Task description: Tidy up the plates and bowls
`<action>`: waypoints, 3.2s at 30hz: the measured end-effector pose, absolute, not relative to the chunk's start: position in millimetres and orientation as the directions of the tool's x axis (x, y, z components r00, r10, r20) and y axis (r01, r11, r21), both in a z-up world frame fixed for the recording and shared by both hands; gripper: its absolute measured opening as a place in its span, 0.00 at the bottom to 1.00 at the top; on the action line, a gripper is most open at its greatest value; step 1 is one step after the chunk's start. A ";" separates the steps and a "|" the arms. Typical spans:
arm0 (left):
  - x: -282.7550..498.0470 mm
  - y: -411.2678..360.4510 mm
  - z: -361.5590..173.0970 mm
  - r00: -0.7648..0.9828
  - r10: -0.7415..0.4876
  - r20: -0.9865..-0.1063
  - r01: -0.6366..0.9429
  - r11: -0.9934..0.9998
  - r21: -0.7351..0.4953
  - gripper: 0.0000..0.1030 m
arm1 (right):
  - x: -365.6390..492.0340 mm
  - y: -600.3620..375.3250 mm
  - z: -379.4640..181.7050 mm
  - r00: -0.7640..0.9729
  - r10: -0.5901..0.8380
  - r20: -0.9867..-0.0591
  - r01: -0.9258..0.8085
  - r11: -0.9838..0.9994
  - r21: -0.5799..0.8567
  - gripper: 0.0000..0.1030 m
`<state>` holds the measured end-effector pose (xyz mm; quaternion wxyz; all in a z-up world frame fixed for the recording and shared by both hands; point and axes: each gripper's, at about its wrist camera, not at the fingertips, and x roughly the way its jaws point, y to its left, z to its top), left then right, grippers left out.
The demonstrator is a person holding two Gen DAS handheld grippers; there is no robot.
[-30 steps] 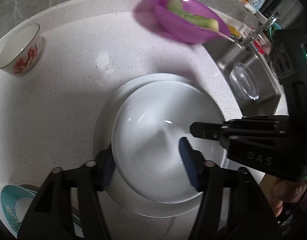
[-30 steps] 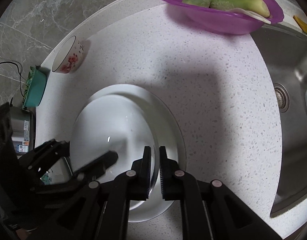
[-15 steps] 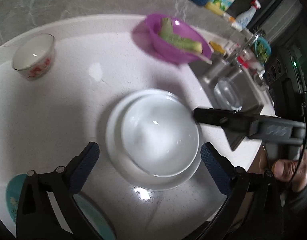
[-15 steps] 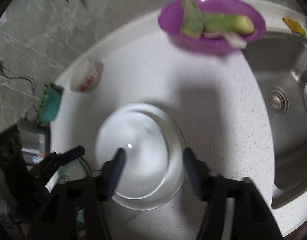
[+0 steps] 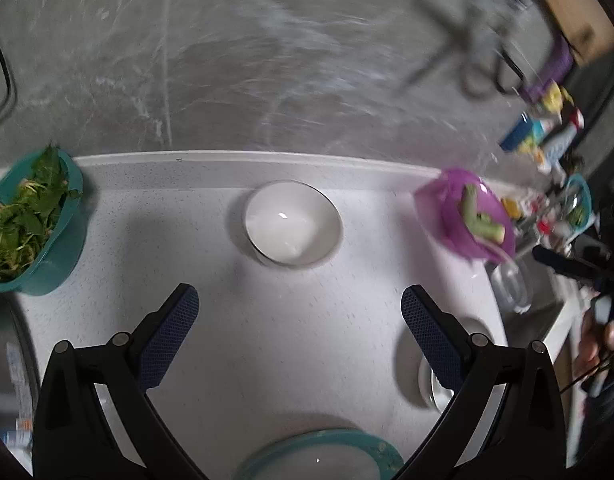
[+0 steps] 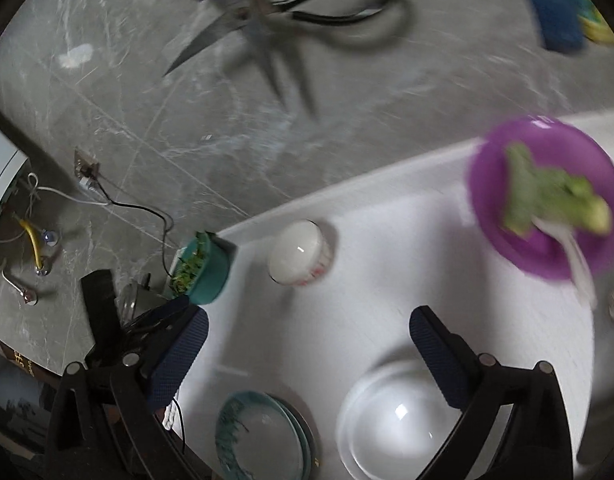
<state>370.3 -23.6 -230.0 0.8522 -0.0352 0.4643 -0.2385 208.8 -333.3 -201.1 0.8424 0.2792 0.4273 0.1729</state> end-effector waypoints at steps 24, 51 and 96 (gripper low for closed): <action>532.7 -34.0 -371.6 0.253 -0.367 -0.895 0.296 0.910 -0.290 0.98 | 387.0 -241.4 -362.3 0.248 0.544 -0.801 0.108 0.806 0.581 0.67; 542.1 -61.0 -391.1 0.202 -0.385 -0.900 0.320 0.895 -0.311 0.11 | 403.1 -220.0 -378.5 0.185 0.528 -0.829 0.110 0.827 0.552 0.19; 287.8 -228.2 -290.0 0.081 -0.452 -0.888 0.641 0.706 -0.300 0.11 | 171.8 -366.9 -276.6 0.337 0.452 -0.826 0.265 0.797 0.543 0.18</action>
